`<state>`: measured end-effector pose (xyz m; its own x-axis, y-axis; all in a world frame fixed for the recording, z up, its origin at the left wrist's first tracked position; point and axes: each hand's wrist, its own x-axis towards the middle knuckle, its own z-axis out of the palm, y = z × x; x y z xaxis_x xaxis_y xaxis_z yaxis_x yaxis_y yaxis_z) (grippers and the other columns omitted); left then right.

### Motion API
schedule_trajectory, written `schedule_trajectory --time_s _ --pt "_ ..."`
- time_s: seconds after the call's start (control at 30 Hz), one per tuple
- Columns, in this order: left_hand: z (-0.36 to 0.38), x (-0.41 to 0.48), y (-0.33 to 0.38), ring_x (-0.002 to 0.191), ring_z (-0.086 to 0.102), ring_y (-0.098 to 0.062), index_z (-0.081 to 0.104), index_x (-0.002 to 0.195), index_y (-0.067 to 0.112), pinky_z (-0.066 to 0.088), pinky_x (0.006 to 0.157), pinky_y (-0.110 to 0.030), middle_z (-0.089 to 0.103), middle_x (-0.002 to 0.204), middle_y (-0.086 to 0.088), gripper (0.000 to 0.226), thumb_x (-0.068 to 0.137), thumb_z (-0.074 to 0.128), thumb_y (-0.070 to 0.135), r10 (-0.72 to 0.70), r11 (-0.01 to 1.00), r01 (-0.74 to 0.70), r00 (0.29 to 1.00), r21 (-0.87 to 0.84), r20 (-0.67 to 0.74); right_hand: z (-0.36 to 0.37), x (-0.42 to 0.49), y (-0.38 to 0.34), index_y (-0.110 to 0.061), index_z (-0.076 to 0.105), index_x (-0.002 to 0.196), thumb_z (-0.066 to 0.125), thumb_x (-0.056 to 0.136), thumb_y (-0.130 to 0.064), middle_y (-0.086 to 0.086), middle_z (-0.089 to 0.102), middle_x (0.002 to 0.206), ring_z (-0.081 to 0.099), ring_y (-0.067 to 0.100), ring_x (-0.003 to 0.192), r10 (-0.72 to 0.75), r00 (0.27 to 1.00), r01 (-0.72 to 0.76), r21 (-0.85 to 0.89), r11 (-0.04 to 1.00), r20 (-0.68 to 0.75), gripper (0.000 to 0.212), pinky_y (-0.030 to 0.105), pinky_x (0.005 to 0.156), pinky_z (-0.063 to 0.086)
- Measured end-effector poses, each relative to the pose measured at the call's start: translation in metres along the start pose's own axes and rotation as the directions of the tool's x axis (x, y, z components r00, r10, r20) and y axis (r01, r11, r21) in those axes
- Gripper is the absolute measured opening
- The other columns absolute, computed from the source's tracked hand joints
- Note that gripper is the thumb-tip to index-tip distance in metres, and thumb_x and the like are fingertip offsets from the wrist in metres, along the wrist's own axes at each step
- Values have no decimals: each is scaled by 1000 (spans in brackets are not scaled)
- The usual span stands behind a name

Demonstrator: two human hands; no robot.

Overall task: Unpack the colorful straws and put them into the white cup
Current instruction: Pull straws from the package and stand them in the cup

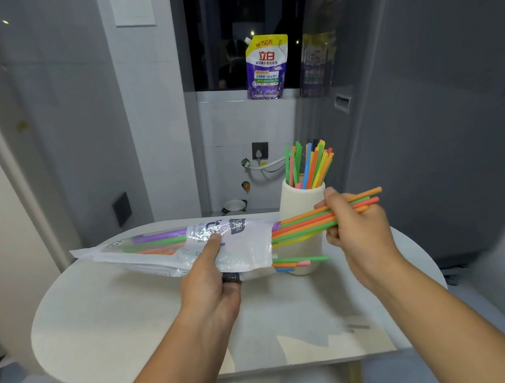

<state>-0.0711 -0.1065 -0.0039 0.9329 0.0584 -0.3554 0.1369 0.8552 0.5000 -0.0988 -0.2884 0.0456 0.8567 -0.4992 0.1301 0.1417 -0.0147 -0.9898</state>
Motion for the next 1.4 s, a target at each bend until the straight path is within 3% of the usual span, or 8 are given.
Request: schedule_trajectory --time_s 0.13,0.27,0.4,0.6,0.73,1.03,1.2,1.4 --pt "0 1 1 91 77 -17 63 134 12 65 60 -35 77 119 -7 42 93 71 6 -3 1000 3 1000 -10 -4 -10 3 -6 -2 63 75 58 99 -25 4 51 50 46 14 43 -17 998 15 29 999 65 34 24 41 37" --pt "-2 2 4 101 76 -20 63 134 12 64 73 -41 77 120 -7 43 93 72 7 -6 1000 6 1000 -19 -10 -12 7 -10 0 68 80 59 99 -27 9 62 56 57 16 47 1 994 -4 27 1000 108 34 24 45 47" --pt "-2 3 6 92 78 -18 62 135 13 65 61 -37 77 118 -6 43 93 71 7 -11 999 10 1000 -31 -13 -8 9 -13 1 71 83 62 97 -26 9 68 63 65 16 51 12 995 -13 13 1000 97 32 23 47 52" --pt "-2 5 7 90 78 -17 63 134 13 65 61 -36 78 115 -6 42 93 71 7 -21 999 21 1000 -38 -18 -9 11 -24 -3 73 88 65 95 -31 11 76 72 75 23 61 82 994 -82 -7 997 67 30 27 49 58" --pt "0 5 7 90 76 -16 62 134 11 63 54 -33 77 116 -6 40 95 70 8 -32 999 31 999 -29 -27 -10 12 -26 -1 73 90 64 96 -30 13 76 72 72 23 55 99 992 -96 -40 995 78 31 27 50 59" --pt "1 10 12 77 77 -14 62 135 12 59 48 -28 77 112 -5 40 95 69 8 -28 998 25 998 -53 -51 -25 25 -58 4 70 82 61 98 -24 16 73 67 69 21 48 -29 998 33 -80 996 55 33 24 47 57" --pt "-2 15 13 89 75 -15 61 137 12 59 48 -27 77 115 -5 42 96 69 8 -27 997 23 998 -68 -63 -44 37 -80 1 70 85 62 97 -27 7 74 63 70 20 51 -84 994 92 -138 986 63 31 25 51 59" --pt "-5 18 12 84 76 -14 61 136 11 59 49 -27 77 114 -5 41 96 68 8 -18 998 14 998 -62 -62 -66 42 -97 -2 69 81 64 96 -27 6 74 67 71 19 52 -125 992 128 -125 984 25 29 25 53 60"
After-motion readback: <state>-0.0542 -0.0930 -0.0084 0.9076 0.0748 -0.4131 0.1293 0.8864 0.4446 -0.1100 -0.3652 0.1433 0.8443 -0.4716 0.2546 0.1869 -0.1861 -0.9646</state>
